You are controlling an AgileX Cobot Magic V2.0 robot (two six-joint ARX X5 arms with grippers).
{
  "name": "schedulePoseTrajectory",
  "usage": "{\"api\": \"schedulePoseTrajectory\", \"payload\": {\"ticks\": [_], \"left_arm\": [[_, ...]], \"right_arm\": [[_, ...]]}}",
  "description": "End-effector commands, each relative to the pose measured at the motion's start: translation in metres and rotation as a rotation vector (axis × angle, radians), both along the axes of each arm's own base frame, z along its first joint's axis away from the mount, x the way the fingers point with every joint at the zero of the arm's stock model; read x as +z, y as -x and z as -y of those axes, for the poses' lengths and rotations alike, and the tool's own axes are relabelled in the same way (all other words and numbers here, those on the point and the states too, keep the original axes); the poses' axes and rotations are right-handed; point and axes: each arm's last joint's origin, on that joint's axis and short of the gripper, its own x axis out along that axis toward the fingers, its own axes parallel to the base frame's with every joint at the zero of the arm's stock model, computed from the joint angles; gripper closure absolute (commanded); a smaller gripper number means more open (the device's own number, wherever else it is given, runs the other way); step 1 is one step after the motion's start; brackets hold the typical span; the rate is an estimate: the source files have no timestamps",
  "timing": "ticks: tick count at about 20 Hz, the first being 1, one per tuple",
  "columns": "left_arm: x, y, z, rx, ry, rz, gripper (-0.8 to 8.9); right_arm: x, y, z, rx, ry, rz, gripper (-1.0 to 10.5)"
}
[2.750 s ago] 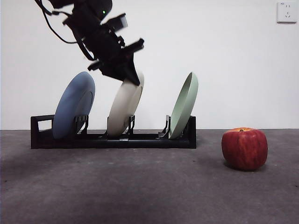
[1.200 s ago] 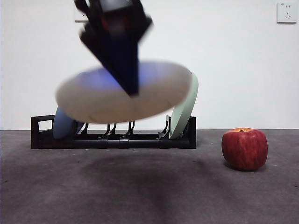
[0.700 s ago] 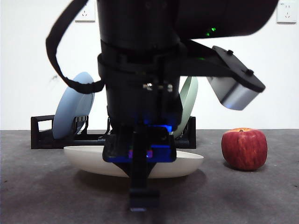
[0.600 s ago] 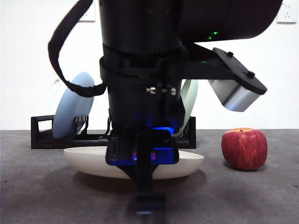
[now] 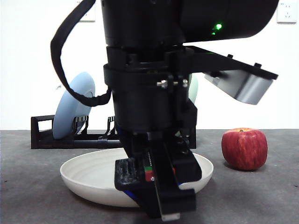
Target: Take the yellow plate from the plate rack,put the plate on the table,take the apple from the table,put the apple in the plate
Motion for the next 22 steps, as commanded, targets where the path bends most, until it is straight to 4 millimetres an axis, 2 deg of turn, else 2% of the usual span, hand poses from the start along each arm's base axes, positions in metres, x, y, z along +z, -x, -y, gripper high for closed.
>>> {"api": "schedulePoseTrajectory", "payload": {"ticks": [1, 4, 7, 9, 10, 12, 14, 16, 19, 22], "left_arm": [[0.012, -0.002, -0.008, 0.048, 0.043, -0.003, 6.51], [0.052, -0.006, -0.023, 0.108, 0.182, 0.038, 6.51], [0.107, -0.006, -0.053, 0.193, 0.407, 0.09, 6.51], [0.136, -0.005, -0.072, 0.179, 0.547, 0.083, 6.51], [0.144, -0.007, -0.08, 0.181, 0.589, 0.083, 6.51], [0.148, -0.012, -0.09, 0.239, 0.593, 0.099, 6.44], [0.151, -0.018, -0.101, 0.323, 0.601, 0.116, 5.82], [0.163, -0.019, -0.114, 0.385, 0.658, 0.164, 5.82], [0.192, -0.009, -0.144, 0.446, 0.832, 0.224, 5.85], [0.216, 0.014, -0.178, 0.477, 0.992, 0.263, 5.94]], "right_arm": [[0.001, 0.0, 0.0, 0.008, 0.003, 0.011, 4.4], [0.0, -0.004, 0.0, 0.008, 0.002, -0.004, 4.4], [-0.004, -0.017, 0.0, 0.008, 0.001, -0.035, 4.4], [-0.005, -0.025, 0.001, 0.006, -0.002, -0.043, 4.4], [-0.007, -0.03, 0.001, 0.007, -0.003, -0.058, 4.4], [-0.01, -0.035, 0.001, 0.007, -0.004, -0.078, 4.4], [-0.011, -0.039, 0.0, 0.012, -0.002, -0.08, 4.4], [-0.012, -0.045, -0.002, 0.023, 0.004, -0.083, 4.4], [-0.02, -0.062, -0.009, 0.041, 0.039, -0.116, 4.4], [-0.034, -0.086, -0.024, 0.053, 0.128, -0.155, 4.4]]}}
